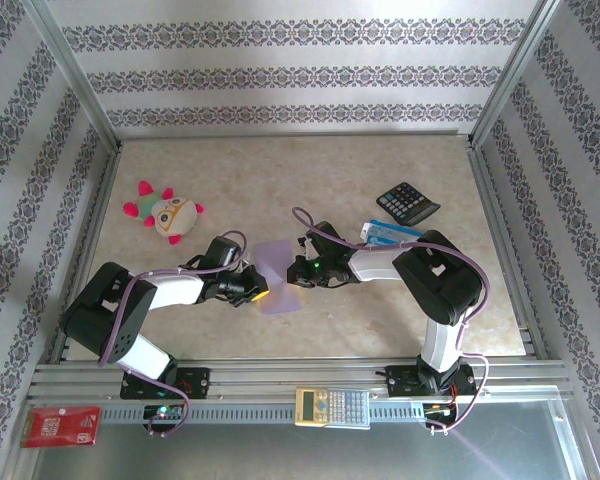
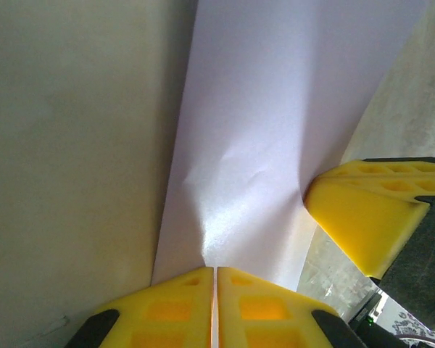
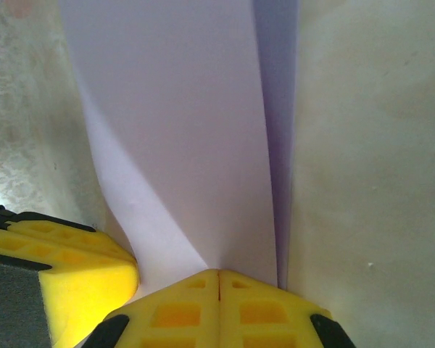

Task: Fold a paper plane with a square sheet of paper (pick it up from the middle)
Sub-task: First fold in half a square sheet of paper at the center of the table.

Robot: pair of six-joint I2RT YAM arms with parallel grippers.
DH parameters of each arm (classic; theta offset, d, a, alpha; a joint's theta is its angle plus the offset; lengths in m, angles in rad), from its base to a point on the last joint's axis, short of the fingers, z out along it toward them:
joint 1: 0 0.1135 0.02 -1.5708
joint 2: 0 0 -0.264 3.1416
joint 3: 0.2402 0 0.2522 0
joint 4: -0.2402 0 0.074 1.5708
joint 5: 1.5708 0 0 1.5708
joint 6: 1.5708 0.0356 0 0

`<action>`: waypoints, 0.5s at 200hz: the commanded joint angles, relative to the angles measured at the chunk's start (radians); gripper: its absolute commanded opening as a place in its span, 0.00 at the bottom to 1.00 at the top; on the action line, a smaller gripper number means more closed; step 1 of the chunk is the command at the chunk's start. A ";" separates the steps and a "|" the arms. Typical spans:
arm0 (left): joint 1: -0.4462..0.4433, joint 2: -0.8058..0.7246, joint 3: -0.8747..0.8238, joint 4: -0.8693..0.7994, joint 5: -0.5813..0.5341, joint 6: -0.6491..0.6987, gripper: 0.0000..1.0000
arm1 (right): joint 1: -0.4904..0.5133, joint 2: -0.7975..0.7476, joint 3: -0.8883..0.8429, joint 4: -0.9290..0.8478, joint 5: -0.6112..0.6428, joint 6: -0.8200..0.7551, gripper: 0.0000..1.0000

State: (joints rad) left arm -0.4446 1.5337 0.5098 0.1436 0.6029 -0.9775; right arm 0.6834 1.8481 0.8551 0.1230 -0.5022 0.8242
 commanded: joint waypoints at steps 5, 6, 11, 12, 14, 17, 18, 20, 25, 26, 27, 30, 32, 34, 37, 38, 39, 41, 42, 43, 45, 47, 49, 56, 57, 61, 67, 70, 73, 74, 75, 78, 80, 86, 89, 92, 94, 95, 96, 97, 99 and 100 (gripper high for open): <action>0.006 0.034 -0.024 0.037 0.020 0.002 0.12 | -0.006 0.059 -0.066 -0.215 0.154 -0.019 0.00; 0.006 0.035 -0.024 0.037 0.021 0.003 0.12 | -0.007 0.059 -0.066 -0.215 0.154 -0.017 0.00; 0.007 0.039 -0.028 0.040 0.024 0.006 0.12 | -0.006 0.057 -0.067 -0.216 0.155 -0.016 0.00; 0.007 0.040 -0.028 0.040 0.024 0.005 0.12 | -0.006 0.057 -0.068 -0.216 0.156 -0.016 0.00; 0.007 0.041 -0.029 0.041 0.025 0.006 0.12 | -0.007 0.057 -0.068 -0.215 0.156 -0.016 0.00; 0.006 0.044 -0.030 0.043 0.028 0.006 0.12 | -0.007 0.057 -0.069 -0.216 0.156 -0.015 0.00; 0.006 0.044 -0.031 0.044 0.029 0.006 0.12 | -0.007 0.056 -0.070 -0.216 0.156 -0.015 0.00; 0.008 0.047 -0.031 0.045 0.031 0.008 0.12 | -0.007 0.055 -0.070 -0.216 0.156 -0.015 0.00; 0.008 0.052 -0.032 0.049 0.036 0.009 0.12 | -0.005 0.053 -0.072 -0.216 0.156 -0.013 0.00; 0.008 0.052 -0.032 0.049 0.038 0.010 0.12 | -0.006 0.053 -0.073 -0.217 0.156 -0.013 0.00; 0.007 0.052 -0.032 0.050 0.040 0.011 0.12 | -0.007 0.052 -0.073 -0.217 0.157 -0.013 0.00; 0.007 0.057 -0.030 0.050 0.044 0.014 0.12 | -0.006 0.051 -0.074 -0.215 0.157 -0.012 0.00; 0.007 0.060 -0.028 0.049 0.049 0.017 0.12 | -0.007 0.049 -0.075 -0.216 0.157 -0.012 0.00; 0.007 0.063 -0.026 0.048 0.054 0.020 0.12 | -0.007 0.048 -0.077 -0.215 0.159 -0.011 0.00; 0.007 0.068 -0.021 0.046 0.064 0.026 0.12 | -0.007 0.044 -0.078 -0.215 0.161 -0.008 0.00; 0.007 0.069 -0.020 0.045 0.068 0.028 0.12 | -0.006 0.043 -0.079 -0.216 0.160 -0.007 0.00; 0.007 0.072 -0.018 0.043 0.072 0.031 0.12 | -0.006 0.042 -0.081 -0.215 0.160 -0.007 0.00; 0.005 0.077 -0.013 0.040 0.080 0.036 0.12 | -0.007 0.040 -0.082 -0.215 0.162 -0.006 0.00; 0.005 0.079 -0.010 0.038 0.083 0.037 0.12 | -0.007 0.039 -0.082 -0.214 0.162 -0.005 0.00; 0.004 0.080 -0.007 0.037 0.088 0.040 0.12 | -0.007 0.037 -0.083 -0.214 0.162 -0.004 0.00; 0.004 0.084 -0.002 0.030 0.095 0.047 0.12 | -0.007 0.035 -0.084 -0.214 0.163 -0.004 0.00; 0.002 0.088 0.001 0.025 0.102 0.053 0.12 | -0.006 0.033 -0.086 -0.214 0.165 -0.002 0.00; 0.001 0.092 0.008 0.019 0.107 0.058 0.12 | -0.006 0.029 -0.087 -0.214 0.165 -0.001 0.00; -0.007 0.102 0.024 0.005 0.116 0.072 0.12 | -0.005 0.021 -0.093 -0.216 0.170 0.003 0.00; -0.008 0.103 0.028 0.004 0.117 0.074 0.12 | -0.006 0.018 -0.095 -0.216 0.170 0.005 0.00; -0.012 0.108 0.037 0.000 0.121 0.081 0.12 | -0.006 0.010 -0.099 -0.218 0.173 0.009 0.00; -0.018 0.113 0.051 -0.012 0.128 0.091 0.12 | -0.007 -0.003 -0.109 -0.220 0.183 0.014 0.00; -0.019 0.116 0.055 -0.017 0.133 0.096 0.12 | -0.006 -0.011 -0.115 -0.221 0.187 0.018 0.00; -0.019 0.118 0.060 -0.020 0.137 0.099 0.12 | -0.006 -0.020 -0.122 -0.220 0.193 0.021 0.00; -0.019 0.118 0.061 -0.021 0.137 0.099 0.12 | -0.007 -0.023 -0.123 -0.221 0.194 0.022 0.00; -0.019 0.118 0.062 -0.022 0.137 0.100 0.12 | -0.007 -0.027 -0.125 -0.220 0.195 0.022 0.00; -0.019 0.120 0.065 -0.024 0.140 0.103 0.12 | -0.007 -0.034 -0.133 -0.220 0.201 0.027 0.00; -0.019 0.121 0.067 -0.026 0.140 0.104 0.12 | -0.007 -0.040 -0.138 -0.221 0.204 0.030 0.00; -0.019 0.122 0.075 -0.035 0.140 0.114 0.12 | -0.005 -0.056 -0.152 -0.220 0.215 0.038 0.00; -0.019 0.124 0.079 -0.040 0.140 0.116 0.12 | -0.007 -0.064 -0.158 -0.219 0.220 0.041 0.00; -0.019 0.126 0.084 -0.043 0.142 0.121 0.12 | -0.005 -0.071 -0.163 -0.219 0.224 0.046 0.00; -0.019 0.129 0.088 -0.046 0.144 0.125 0.12 | -0.005 -0.075 -0.168 -0.219 0.226 0.048 0.00; -0.019 0.130 0.091 -0.046 0.147 0.127 0.12 | -0.006 -0.078 -0.169 -0.218 0.227 0.048 0.00; -0.020 0.131 0.093 -0.047 0.148 0.128 0.12 | -0.005 -0.080 -0.170 -0.219 0.228 0.049 0.00; -0.019 0.132 0.094 -0.048 0.150 0.130 0.12 | -0.004 -0.081 -0.172 -0.219 0.229 0.050 0.00; -0.019 0.135 0.099 -0.050 0.154 0.134 0.12 | -0.004 -0.085 -0.175 -0.218 0.230 0.051 0.00; -0.020 0.137 0.100 -0.051 0.156 0.135 0.12 | -0.004 -0.087 -0.177 -0.219 0.231 0.053 0.00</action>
State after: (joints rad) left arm -0.4324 1.6150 0.5709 0.1345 0.7097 -0.9157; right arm 0.6834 1.7611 0.7696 0.1200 -0.4248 0.8482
